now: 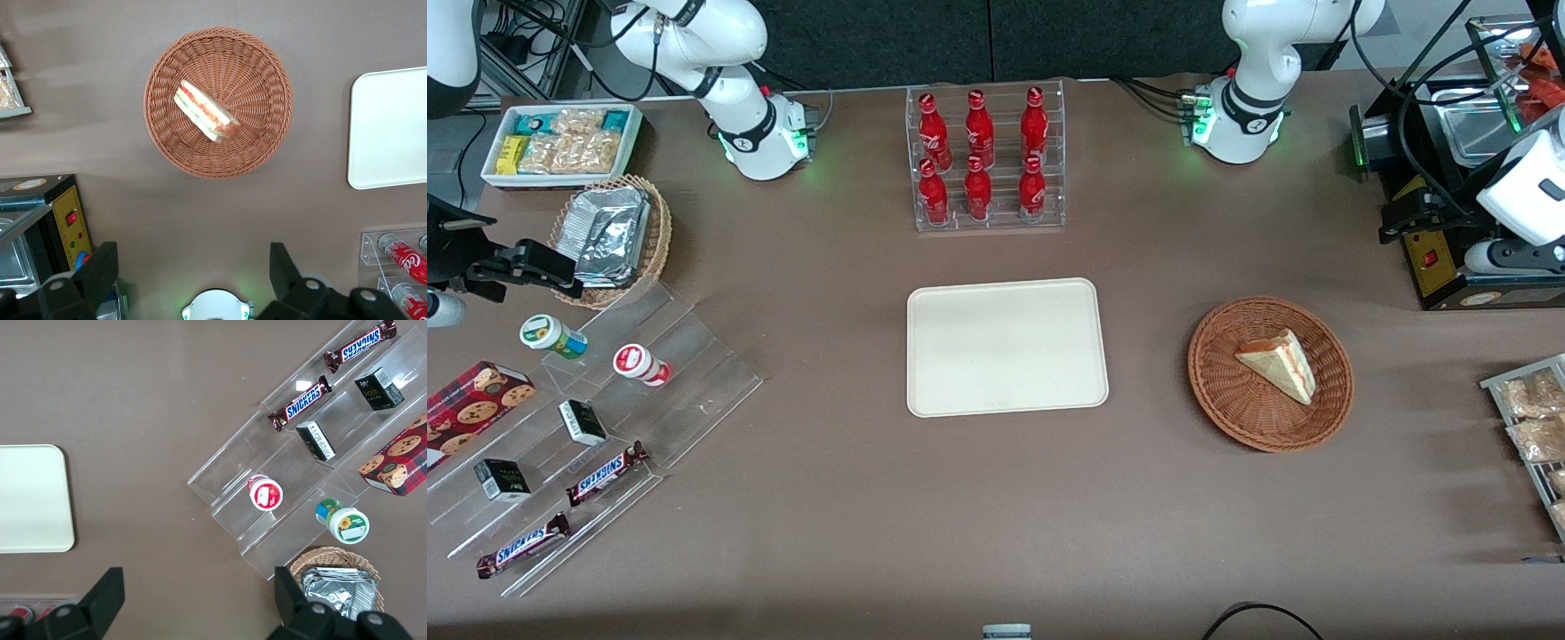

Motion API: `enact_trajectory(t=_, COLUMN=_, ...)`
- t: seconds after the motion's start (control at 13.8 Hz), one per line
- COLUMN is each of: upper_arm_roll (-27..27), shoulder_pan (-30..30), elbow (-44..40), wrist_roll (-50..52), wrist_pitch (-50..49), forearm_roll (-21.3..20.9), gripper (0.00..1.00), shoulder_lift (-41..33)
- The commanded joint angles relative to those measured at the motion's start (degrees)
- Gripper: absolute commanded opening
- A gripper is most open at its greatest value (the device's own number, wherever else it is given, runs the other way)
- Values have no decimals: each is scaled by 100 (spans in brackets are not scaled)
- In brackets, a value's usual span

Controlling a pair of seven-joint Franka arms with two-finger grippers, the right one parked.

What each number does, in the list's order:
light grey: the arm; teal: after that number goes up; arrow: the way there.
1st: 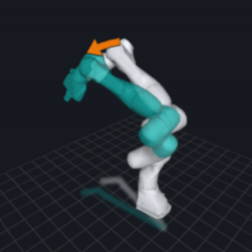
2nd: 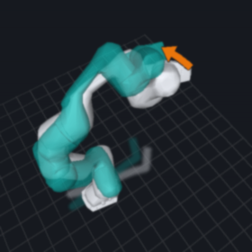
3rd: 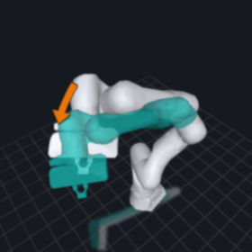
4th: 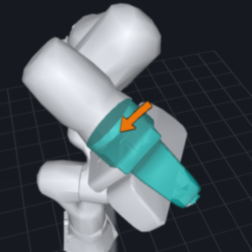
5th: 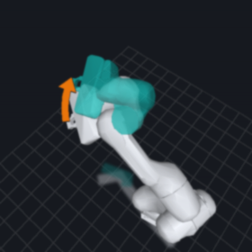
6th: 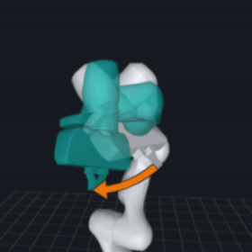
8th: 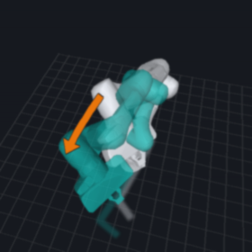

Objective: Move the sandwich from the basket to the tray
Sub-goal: 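Move the left gripper over the wrapped sandwich in the wicker basket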

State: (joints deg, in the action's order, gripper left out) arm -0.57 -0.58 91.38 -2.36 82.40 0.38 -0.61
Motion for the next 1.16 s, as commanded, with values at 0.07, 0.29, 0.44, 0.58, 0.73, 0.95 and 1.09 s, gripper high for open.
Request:
enact_trajectory(t=0.07, upper_arm_roll=-31, shoulder_pan=14, elbow=-103, wrist_roll=-19, wrist_pitch=-58, forearm_roll=-65, gripper=100, shoulder_lift=79)
enact_trajectory(t=0.29, upper_arm_roll=-31, shoulder_pan=-30, elbow=97, wrist_roll=541, wrist_pitch=187, forearm_roll=-188, gripper=100, shoulder_lift=368)
enact_trajectory(t=0.44, upper_arm_roll=-31, shoulder_pan=-30, elbow=746, wrist_roll=1278, wrist_pitch=853, forearm_roll=-170, gripper=100, shoulder_lift=360)
enact_trajectory(t=0.58, upper_arm_roll=-40, shoulder_pan=-30, elbow=1292, wrist_roll=1912, wrist_pitch=1442, forearm_roll=-179, gripper=100, shoulder_lift=404)
enact_trajectory(t=0.73, upper_arm_roll=-31, shoulder_pan=-30, elbow=1819, wrist_roll=2675, wrist_pitch=2136, forearm_roll=-109, gripper=100, shoulder_lift=369)
enact_trajectory(t=0.95, upper_arm_roll=-49, shoulder_pan=-47, elbow=2724, wrist_roll=4126, wrist_pitch=3401, forearm_roll=-118, gripper=100, shoulder_lift=343)
enact_trajectory(t=1.09, upper_arm_roll=-49, shoulder_pan=-38, elbow=3270, wrist_roll=4855, wrist_pitch=4271, forearm_roll=5, gripper=100, shoulder_lift=334)
